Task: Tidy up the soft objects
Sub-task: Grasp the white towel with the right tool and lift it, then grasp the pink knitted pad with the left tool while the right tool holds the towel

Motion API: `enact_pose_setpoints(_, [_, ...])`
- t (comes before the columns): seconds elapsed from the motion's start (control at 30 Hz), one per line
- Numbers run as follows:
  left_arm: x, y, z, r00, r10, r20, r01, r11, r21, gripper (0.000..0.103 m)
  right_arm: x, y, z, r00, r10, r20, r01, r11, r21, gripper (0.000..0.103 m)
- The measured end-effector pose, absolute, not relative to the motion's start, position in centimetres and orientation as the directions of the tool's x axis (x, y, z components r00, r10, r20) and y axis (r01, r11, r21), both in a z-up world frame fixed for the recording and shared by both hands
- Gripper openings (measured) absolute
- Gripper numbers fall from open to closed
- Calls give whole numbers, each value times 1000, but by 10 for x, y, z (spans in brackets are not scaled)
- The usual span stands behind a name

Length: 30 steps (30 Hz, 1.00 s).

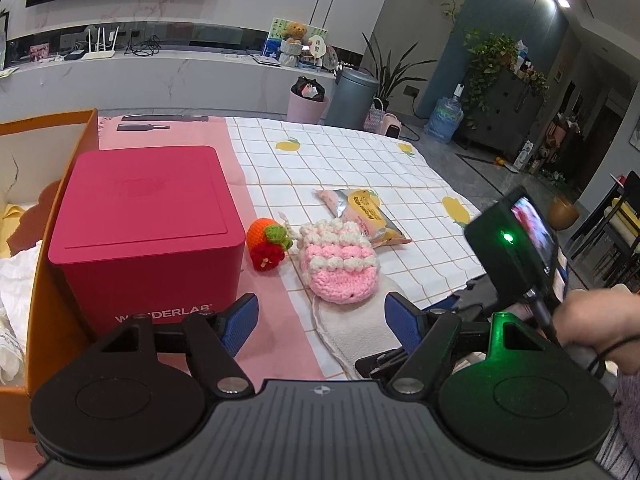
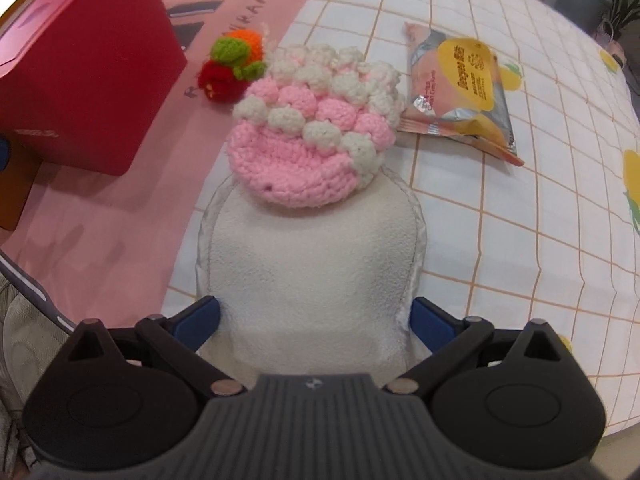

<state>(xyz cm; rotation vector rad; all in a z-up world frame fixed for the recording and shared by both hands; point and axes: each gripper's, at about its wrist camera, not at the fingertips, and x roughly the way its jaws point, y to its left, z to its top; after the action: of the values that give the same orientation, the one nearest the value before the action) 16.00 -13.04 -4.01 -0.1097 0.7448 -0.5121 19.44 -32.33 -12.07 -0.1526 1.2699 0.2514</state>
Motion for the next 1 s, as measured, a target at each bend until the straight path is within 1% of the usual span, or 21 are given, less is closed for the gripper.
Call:
enact_pose_setpoints(0.1, [160, -130, -42, 620, -472, -626, 402, 877, -263, 85, 183, -320, -114, 306, 111, -946, -273, 962, 25, 81])
enact_pose_setpoints(0.17, [159, -131, -41, 623, -467, -627, 398, 880, -260, 84, 175, -317, -109, 322, 122, -939, -284, 958, 27, 61])
enact_pose_setpoints(0.2, [159, -131, -41, 624, -467, -627, 398, 880, -260, 84, 172, -315, -107, 331, 126, -935, -285, 958, 28, 55])
enact_pose_setpoints(0.23, [158, -132, -39, 625, -469, -624, 399, 879, -261, 84, 171, -313, -106, 338, 130, -932, -286, 958, 30, 41])
enact_pose_setpoints(0.27, [157, -132, -38, 627, -470, -621, 400, 878, -261, 84, 171, -313, -106, 338, 130, -932, -286, 958, 30, 30])
enact_pose_setpoints(0.3, [156, -132, -37, 630, -470, -619, 400, 879, -260, 84, 166, -309, -104, 347, 128, -929, -281, 959, 27, 28])
enact_pose_setpoints(0.33, [155, -131, -36, 633, -470, -615, 402, 879, -257, 84, 165, -307, -104, 349, 126, -929, -280, 960, 24, 22])
enact_pose_setpoints(0.43, [152, -130, -32, 645, -462, -609, 402, 882, -245, 84, 156, -304, -100, 352, 114, -929, -275, 961, 14, 17])
enact_pose_setpoints(0.57, [149, -130, -25, 654, -463, -598, 406, 882, -239, 84, 143, -305, -92, 350, 74, -934, -244, 970, -15, 17])
enact_pose_setpoints(0.7, [147, -131, -20, 660, -466, -590, 418, 880, -227, 84, 128, -315, -80, 345, 86, -934, -198, 980, 17, 17])
enact_pose_setpoints(0.77, [146, -134, -21, 655, -463, -597, 426, 879, -215, 84, 116, -326, -67, 352, 94, -931, -148, 988, 44, 17])
enact_pose_setpoints(0.83, [144, -137, -24, 658, -461, -595, 431, 879, -204, 84, 95, -346, -39, 447, 112, -888, -83, 993, 83, 17])
enact_pose_setpoints(0.93, [142, -147, -29, 658, -476, -583, 458, 868, -192, 84, 91, -365, -16, 554, 82, -828, 17, 994, 110, 17])
enact_pose_setpoints(1.0, [144, -154, -36, 616, -536, -577, 511, 830, -225, 84, 99, -375, -8, 604, 75, -793, 68, 987, 145, 17])
